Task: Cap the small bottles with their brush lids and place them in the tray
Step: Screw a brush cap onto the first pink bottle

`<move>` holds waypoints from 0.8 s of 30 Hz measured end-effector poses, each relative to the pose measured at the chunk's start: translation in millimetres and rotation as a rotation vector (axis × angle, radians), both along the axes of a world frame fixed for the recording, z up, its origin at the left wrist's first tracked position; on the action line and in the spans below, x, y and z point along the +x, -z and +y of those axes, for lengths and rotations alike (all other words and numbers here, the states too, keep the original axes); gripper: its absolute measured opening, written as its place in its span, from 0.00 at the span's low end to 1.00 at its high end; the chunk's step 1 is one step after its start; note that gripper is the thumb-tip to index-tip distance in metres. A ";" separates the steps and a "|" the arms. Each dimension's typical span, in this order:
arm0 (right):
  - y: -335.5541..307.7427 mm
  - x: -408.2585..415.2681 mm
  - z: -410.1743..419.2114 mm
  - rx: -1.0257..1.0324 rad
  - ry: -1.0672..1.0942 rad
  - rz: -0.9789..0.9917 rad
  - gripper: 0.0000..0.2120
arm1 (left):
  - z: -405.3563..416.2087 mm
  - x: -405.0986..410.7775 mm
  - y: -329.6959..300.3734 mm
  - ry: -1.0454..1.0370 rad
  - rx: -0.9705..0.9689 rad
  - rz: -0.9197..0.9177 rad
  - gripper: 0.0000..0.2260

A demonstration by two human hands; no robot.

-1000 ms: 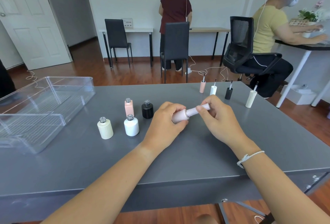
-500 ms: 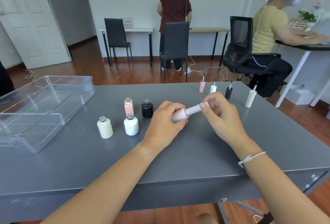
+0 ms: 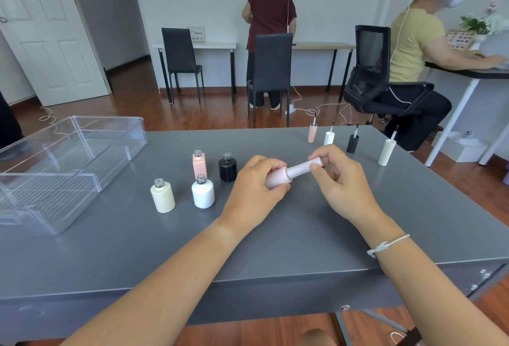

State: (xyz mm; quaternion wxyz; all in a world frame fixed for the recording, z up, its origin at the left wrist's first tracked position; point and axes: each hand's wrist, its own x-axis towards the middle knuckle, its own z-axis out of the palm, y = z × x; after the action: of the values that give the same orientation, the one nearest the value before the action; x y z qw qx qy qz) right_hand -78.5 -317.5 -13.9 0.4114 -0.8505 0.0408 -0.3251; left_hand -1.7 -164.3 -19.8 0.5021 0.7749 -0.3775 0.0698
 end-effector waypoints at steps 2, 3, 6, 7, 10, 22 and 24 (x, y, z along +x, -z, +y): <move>0.4 0.7 0.1 -0.001 0.027 0.003 0.05 | 0.0 -0.1 0.0 0.005 0.000 -0.007 0.11; 0.8 1.3 -0.2 -0.005 0.047 0.008 0.08 | 0.1 -0.3 0.1 0.010 0.002 -0.010 0.11; 1.3 1.4 -0.6 0.002 0.074 0.009 0.12 | -0.1 -0.3 -0.1 0.006 0.004 -0.009 0.11; 1.0 0.9 -0.4 0.010 0.066 0.003 0.11 | -0.1 -0.1 -0.2 0.000 0.002 -0.004 0.11; -0.6 -0.7 0.9 0.008 0.014 -0.003 0.03 | -0.2 0.0 -0.1 -0.006 0.001 0.004 0.11; 1.3 2.5 0.7 -0.064 0.070 -0.021 0.04 | -0.6 -0.5 0.2 0.008 0.041 -0.024 0.11; 1.3 4.1 1.6 -0.032 0.059 -0.028 0.04 | -0.6 -0.6 -0.9 0.003 0.031 -0.017 0.11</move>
State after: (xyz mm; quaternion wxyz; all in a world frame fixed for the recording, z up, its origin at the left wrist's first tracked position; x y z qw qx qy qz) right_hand -74.4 -315.9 -15.2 0.3886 -0.8507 0.0551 -0.3497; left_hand -2.3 -164.9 -18.9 0.4869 0.7813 -0.3842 0.0697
